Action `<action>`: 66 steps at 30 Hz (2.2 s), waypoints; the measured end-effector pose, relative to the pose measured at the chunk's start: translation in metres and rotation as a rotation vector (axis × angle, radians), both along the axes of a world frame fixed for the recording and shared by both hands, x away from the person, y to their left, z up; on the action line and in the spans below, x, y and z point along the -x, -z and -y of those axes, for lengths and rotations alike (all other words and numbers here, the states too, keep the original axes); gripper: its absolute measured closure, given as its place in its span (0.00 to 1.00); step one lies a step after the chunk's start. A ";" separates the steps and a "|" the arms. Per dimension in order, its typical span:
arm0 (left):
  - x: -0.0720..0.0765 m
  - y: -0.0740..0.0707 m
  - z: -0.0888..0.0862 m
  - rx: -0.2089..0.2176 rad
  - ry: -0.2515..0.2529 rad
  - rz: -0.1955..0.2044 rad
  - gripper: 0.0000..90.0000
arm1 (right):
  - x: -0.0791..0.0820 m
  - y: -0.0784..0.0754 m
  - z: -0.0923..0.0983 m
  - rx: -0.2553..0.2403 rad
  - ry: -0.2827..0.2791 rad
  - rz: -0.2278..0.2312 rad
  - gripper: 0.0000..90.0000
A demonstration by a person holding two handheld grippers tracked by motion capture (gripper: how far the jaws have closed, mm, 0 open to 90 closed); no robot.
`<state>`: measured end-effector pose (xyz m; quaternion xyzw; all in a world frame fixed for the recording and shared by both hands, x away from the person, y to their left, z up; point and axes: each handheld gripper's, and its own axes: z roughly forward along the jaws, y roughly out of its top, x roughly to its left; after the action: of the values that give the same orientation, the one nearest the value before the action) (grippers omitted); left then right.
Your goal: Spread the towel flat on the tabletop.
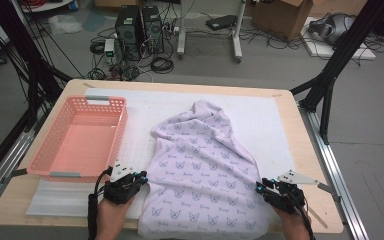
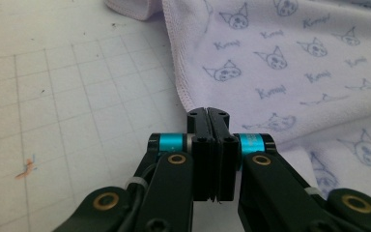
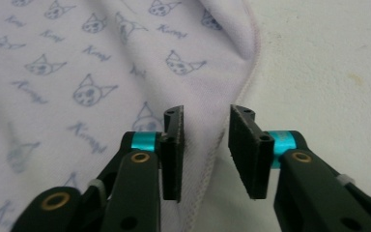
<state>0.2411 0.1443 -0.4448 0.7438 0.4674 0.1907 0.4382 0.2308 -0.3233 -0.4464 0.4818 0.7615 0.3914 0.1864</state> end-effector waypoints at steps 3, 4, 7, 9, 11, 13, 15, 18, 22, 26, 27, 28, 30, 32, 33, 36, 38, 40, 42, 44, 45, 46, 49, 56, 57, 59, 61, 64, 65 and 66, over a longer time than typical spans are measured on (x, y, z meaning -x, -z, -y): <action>-0.007 0.002 0.001 0.040 0.014 -0.008 0.74 | -0.007 0.003 -0.003 0.015 0.028 -0.013 0.66; -0.010 0.003 0.002 0.059 0.017 -0.018 0.68 | -0.010 0.004 -0.003 0.019 0.032 -0.018 0.67; -0.022 0.006 0.008 0.088 0.056 -0.069 0.62 | -0.016 0.004 -0.005 0.024 0.043 -0.021 0.73; -0.026 0.008 0.017 0.056 0.083 -0.082 0.63 | -0.018 0.004 -0.004 0.016 0.028 -0.023 0.90; -0.023 0.008 0.023 -0.002 0.106 -0.069 0.89 | -0.018 0.004 -0.004 0.000 0.015 -0.035 0.94; -0.019 0.006 0.024 -0.018 0.084 -0.077 0.98 | -0.015 0.003 -0.004 0.012 0.012 -0.029 0.95; -0.013 0.004 0.020 -0.022 0.068 -0.093 0.99 | -0.010 0.002 -0.001 0.011 0.002 -0.037 0.95; 0.002 0.005 0.011 -0.008 0.085 -0.093 0.99 | 0.001 0.001 0.004 0.014 -0.026 -0.043 0.95; 0.022 0.000 0.002 0.011 0.101 -0.092 0.99 | 0.017 -0.002 0.007 0.017 -0.072 -0.047 0.95; 0.031 -0.004 -0.003 0.034 0.137 -0.060 0.97 | 0.028 -0.006 0.008 -0.011 -0.100 -0.057 0.92; 0.029 -0.004 -0.003 0.040 0.135 -0.055 0.91 | 0.027 -0.007 0.008 -0.016 -0.107 -0.062 0.86; 0.025 -0.003 -0.003 0.047 0.131 -0.055 0.74 | 0.025 -0.007 0.007 -0.016 -0.095 -0.059 0.76; 0.018 -0.002 -0.002 0.065 0.121 -0.050 0.62 | 0.018 -0.008 0.007 -0.033 -0.068 -0.042 0.71; 0.008 -0.002 0.002 0.065 0.124 -0.037 0.59 | 0.008 -0.009 0.005 -0.029 -0.047 -0.012 0.69; 0.003 -0.002 0.004 0.066 0.125 -0.032 0.57 | 0.003 -0.010 0.002 -0.015 -0.039 -0.002 0.69; -0.013 -0.001 0.009 0.082 0.127 -0.022 0.56 | -0.018 -0.009 -0.005 0.013 -0.002 0.018 0.71; -0.022 -0.001 0.011 0.085 0.125 -0.019 0.55 | -0.034 -0.008 -0.008 0.021 0.015 0.026 0.73; -0.029 -0.001 0.012 0.090 0.118 -0.027 0.55 | -0.050 -0.005 -0.011 0.026 0.023 0.015 0.75; -0.037 -0.001 0.012 0.085 0.105 -0.027 0.55 | -0.065 0.000 -0.016 0.029 0.011 -0.017 0.80; -0.043 0.000 0.012 0.079 0.083 -0.035 0.55 | -0.071 0.002 -0.019 0.038 -0.002 -0.031 0.92; -0.046 0.001 0.012 0.071 0.072 -0.038 0.55 | -0.072 0.002 -0.019 0.036 -0.023 -0.035 0.97; -0.048 0.003 0.012 0.058 0.064 -0.046 0.55 | -0.071 0.000 -0.020 0.053 -0.010 -0.041 0.98; -0.052 0.006 0.013 0.035 0.025 -0.048 0.53 | -0.061 -0.002 -0.011 0.102 0.042 -0.039 0.98; -0.055 0.007 0.015 0.028 0.028 -0.064 0.52 | -0.015 -0.006 0.019 0.105 0.033 -0.058 0.98; -0.056 0.007 0.016 0.028 0.033 -0.075 0.52 | -0.008 -0.006 0.021 0.100 0.013 -0.062 0.98; -0.057 0.007 0.019 0.029 0.046 -0.079 0.52 | 0.001 -0.006 0.022 0.086 -0.004 -0.059 0.97; -0.058 0.007 0.024 0.031 0.063 -0.082 0.53 | 0.003 -0.006 0.020 0.076 -0.014 -0.046 0.93; -0.055 0.007 0.033 -0.031 0.094 -0.058 0.67 | -0.006 -0.007 0.017 0.049 0.006 -0.029 0.79; -0.055 0.007 0.035 -0.048 0.094 -0.051 0.76 | -0.010 -0.007 0.015 0.039 0.015 -0.019 0.78; -0.055 0.006 0.035 -0.041 0.104 -0.060 0.89 | -0.015 -0.007 0.014 0.031 0.018 -0.012 0.76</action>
<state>0.2960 0.1095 -0.4512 0.7812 0.4370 0.1549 0.4180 0.2457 -0.3371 -0.4395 0.4880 0.7643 0.3748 0.1929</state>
